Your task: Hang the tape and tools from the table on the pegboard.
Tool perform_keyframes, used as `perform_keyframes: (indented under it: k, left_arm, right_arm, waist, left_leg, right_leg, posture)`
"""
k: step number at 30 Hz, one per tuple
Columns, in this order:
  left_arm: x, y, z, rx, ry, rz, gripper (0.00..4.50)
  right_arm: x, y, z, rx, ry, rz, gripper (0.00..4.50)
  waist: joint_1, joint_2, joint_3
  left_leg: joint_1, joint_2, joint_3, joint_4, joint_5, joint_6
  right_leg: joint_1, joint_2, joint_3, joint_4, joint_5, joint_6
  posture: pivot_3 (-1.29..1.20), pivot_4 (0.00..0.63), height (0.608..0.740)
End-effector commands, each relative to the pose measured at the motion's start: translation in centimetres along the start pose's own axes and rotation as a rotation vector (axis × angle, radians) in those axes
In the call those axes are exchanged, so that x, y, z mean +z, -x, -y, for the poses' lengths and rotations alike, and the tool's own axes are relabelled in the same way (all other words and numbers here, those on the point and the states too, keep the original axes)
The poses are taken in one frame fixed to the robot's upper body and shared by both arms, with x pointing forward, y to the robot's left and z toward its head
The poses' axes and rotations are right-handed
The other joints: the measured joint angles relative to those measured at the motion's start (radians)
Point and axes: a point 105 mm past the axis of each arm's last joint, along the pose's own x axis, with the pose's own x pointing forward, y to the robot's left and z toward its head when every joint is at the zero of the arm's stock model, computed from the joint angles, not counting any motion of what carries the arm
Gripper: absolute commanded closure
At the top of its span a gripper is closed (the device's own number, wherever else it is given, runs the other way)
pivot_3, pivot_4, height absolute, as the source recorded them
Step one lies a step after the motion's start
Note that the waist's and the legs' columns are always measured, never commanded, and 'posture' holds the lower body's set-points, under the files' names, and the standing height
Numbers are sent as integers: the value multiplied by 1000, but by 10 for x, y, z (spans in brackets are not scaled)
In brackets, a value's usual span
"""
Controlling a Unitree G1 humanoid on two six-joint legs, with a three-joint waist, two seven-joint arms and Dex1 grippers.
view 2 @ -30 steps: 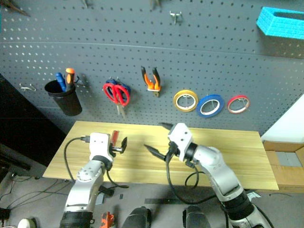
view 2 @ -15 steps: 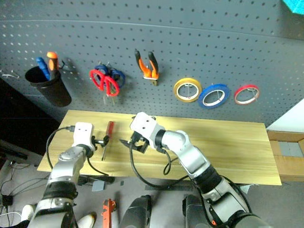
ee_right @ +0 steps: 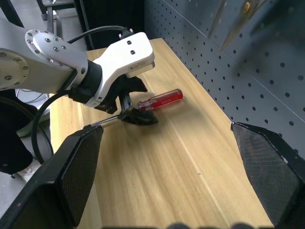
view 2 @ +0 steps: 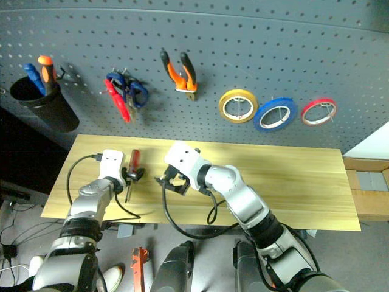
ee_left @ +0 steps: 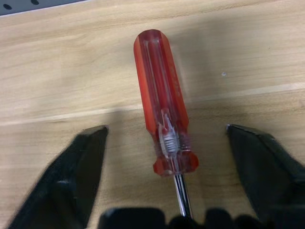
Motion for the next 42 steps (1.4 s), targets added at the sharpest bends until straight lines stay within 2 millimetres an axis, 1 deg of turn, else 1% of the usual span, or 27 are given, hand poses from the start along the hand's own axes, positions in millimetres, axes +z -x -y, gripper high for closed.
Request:
perform_keyframes:
  k: [1, 6, 7, 11, 12, 14, 16, 17, 18, 19, 20, 21, 22, 23, 24, 25, 29, 30, 33, 34, 35, 36, 38, 39, 42]
  left_arm:
    - [-3, 2, -3, 0, -5, -20, 1905]
    - [3, 2, -1, -1, 8, 2, 3637]
    - [3, 1, -1, 0, 8, 3, 3726]
    - [6, 1, -2, 11, 2, 16, 3726]
    - [8, 2, -2, 15, 1, 26, 3726]
    - [12, 7, 0, 17, -9, 56, 3726]
    - [14, 16, 6, 11, -47, 87, 3726]
    - [15, 21, 9, 10, -61, 103, 3726]
    - [17, 26, 13, 12, -75, 123, 3726]
    - [22, 39, 21, 23, -69, 178, 3726]
    - [26, 49, 27, 33, -62, 216, 3726]
    - [27, 62, 34, 55, -72, 241, 3726]
    - [27, 73, 41, 73, -80, 258, 3726]
    - [28, 84, 48, 90, -105, 274, 3726]
    - [29, 92, 52, 103, -119, 285, 3726]
    - [32, 97, 53, 127, -135, 300, 3726]
    - [69, 142, 27, 395, -180, 463, 3726]
    - [78, 148, 23, 428, -202, 503, 3726]
    - [115, 161, 9, 510, -272, 652, 3726]
    - [132, 162, 2, 534, -284, 704, 3726]
    - [143, 162, -3, 550, -289, 736, 3726]
    - [163, 161, -12, 573, -307, 788, 3726]
    - [192, 157, -27, 601, -321, 847, 3726]
    - [202, 154, -32, 603, -318, 861, 3726]
    - [218, 141, -41, 585, -302, 884, 3726]
  right_arm:
    - [12, 2, 1, -7, 10, 53, 0]
    - [13, 2, 5, -9, 16, 65, 0]
    - [13, 2, 5, -7, 17, 70, 0]
    - [14, 4, 5, 2, 19, 95, 0]
    - [13, 6, 5, 6, 16, 101, 0]
    - [12, 15, 5, 17, 7, 120, 0]
    - [8, 26, 3, 32, -4, 141, 0]
    - [8, 31, 3, 41, -15, 153, 0]
    - [6, 36, 2, 50, -36, 168, 0]
    - [6, 46, 2, 58, -72, 200, 0]
    - [6, 56, 1, 66, -104, 228, 0]
    - [6, 63, -1, 81, -136, 248, 0]
    - [6, 69, -4, 99, -164, 266, 0]
    - [7, 72, -5, 107, -184, 282, 0]
    - [8, 74, -6, 111, -197, 292, 0]
    - [10, 74, -7, 120, -208, 304, 0]
    - [40, 74, -3, 93, -316, 472, 0]
    - [46, 73, -1, 87, -333, 501, 0]
    - [71, 66, 9, 64, -380, 604, 0]
    - [79, 64, 14, 50, -391, 632, 0]
    - [84, 63, 17, 40, -399, 648, 0]
    - [89, 61, 22, 18, -397, 662, 0]
    - [93, 59, 29, -15, -399, 674, 0]
    - [94, 59, 32, -25, -400, 678, 0]
    - [96, 59, 36, -50, -404, 689, 0]
  waist:
    - [-1, 0, 0]
    - [0, 0, 0]
    - [0, 0, 0]
    - [3, -1, 0]
    - [3, -1, -1]
    - [5, -3, -1]
    - [6, -4, -3]
    - [7, -5, -4]
    - [8, -5, -5]
    - [9, -6, -6]
    - [10, -6, -7]
    - [13, -7, -10]
    - [16, -8, -19]
    - [19, -9, -24]
    - [22, -10, -33]
    - [24, -11, -39]
    - [36, -11, -68]
    - [38, -11, -78]
    - [43, -10, -99]
    - [44, -10, -104]
    - [51, -10, -106]
    - [58, -11, -110]
    - [68, -13, -118]
    - [75, -13, -123]
    - [78, -10, -135]
  left_leg:
    - [0, 0, 0, 0, 0, 0]
    - [0, 0, 0, 0, 0, 0]
    - [0, 0, 0, 0, 0, 0]
    - [0, 0, 0, 0, 0, 0]
    - [0, 0, 0, 0, 0, 0]
    - [0, 0, -1, 0, 0, 0]
    - [-2, 0, -2, 0, 0, -1]
    - [-2, 0, -3, 0, 0, -1]
    - [-3, -1, -4, 0, 0, -2]
    - [-4, -1, -5, -1, 0, -2]
    - [-5, -1, -6, -1, 2, -6]
    - [-6, -1, -7, -1, 2, -7]
    - [-8, 0, -8, -1, 2, -7]
    - [-9, 0, -9, -2, 2, -8]
    - [-9, -1, -8, -2, 2, -8]
    - [-10, -2, -8, -1, 2, -8]
    - [-7, -2, -10, -2, 4, -11]
    - [-7, -2, -11, -2, 4, -12]
    - [-1, -3, -12, -3, 8, -13]
    - [0, -2, -12, -3, 10, -14]
    - [1, -2, -12, -3, 12, -14]
    - [6, -2, -13, -3, 13, -14]
    - [10, 0, -16, -3, 16, -13]
    - [10, 0, -17, -3, 16, -13]
    - [11, 0, -17, -4, 17, -13]
  right_leg:
    - [0, 0, 0, 0, 0, 0]
    - [0, 0, 0, 0, 0, 0]
    - [0, 0, 0, 0, 0, 0]
    - [0, 0, 0, 0, 0, 0]
    - [0, 0, 0, 0, 0, 0]
    - [0, -1, -1, -1, 0, 0]
    - [0, -2, -3, -1, 0, 0]
    - [0, -3, -5, -2, 0, 0]
    - [0, -5, -7, -2, 0, 0]
    - [-1, -9, -13, -3, 0, 0]
    - [-1, -13, -16, -2, 0, 0]
    - [-2, -15, -17, -4, 0, 0]
    - [-2, -17, -19, -4, 0, 0]
    - [-3, -18, -20, -7, 0, 0]
    - [-3, -18, -20, -7, 0, 0]
    - [-3, -18, -21, -8, 0, 0]
    - [-1, -14, -26, -4, 1, -1]
    - [-1, -13, -27, -3, 1, -2]
    - [4, -10, -28, -2, 3, -4]
    - [5, -10, -29, -2, 3, -4]
    - [7, -9, -29, -2, 4, -5]
    - [12, -9, -31, -2, 4, -6]
    - [16, -8, -36, -4, 4, -4]
    - [17, -7, -37, -4, 4, -5]
    - [17, -8, -37, -4, 5, -6]
  posture:
    - [80, 390, 740]
    - [95, 369, 740]
    - [99, 361, 740]
    - [103, 336, 740]
    - [106, 320, 740]
    - [108, 303, 740]
    - [113, 276, 740]
    - [113, 276, 740]
    - [122, 254, 740]
    - [136, 231, 740]
    - [136, 231, 740]
    - [156, 204, 740]
    - [163, 195, 740]
    - [175, 178, 740]
    - [175, 178, 740]
    - [192, 158, 740]
    - [225, 126, 740]
    - [228, 121, 740]
    - [236, 108, 740]
    - [243, 102, 740]
    - [243, 102, 740]
    - [246, 101, 740]
    - [250, 99, 740]
    - [249, 101, 740]
    - [240, 107, 740]
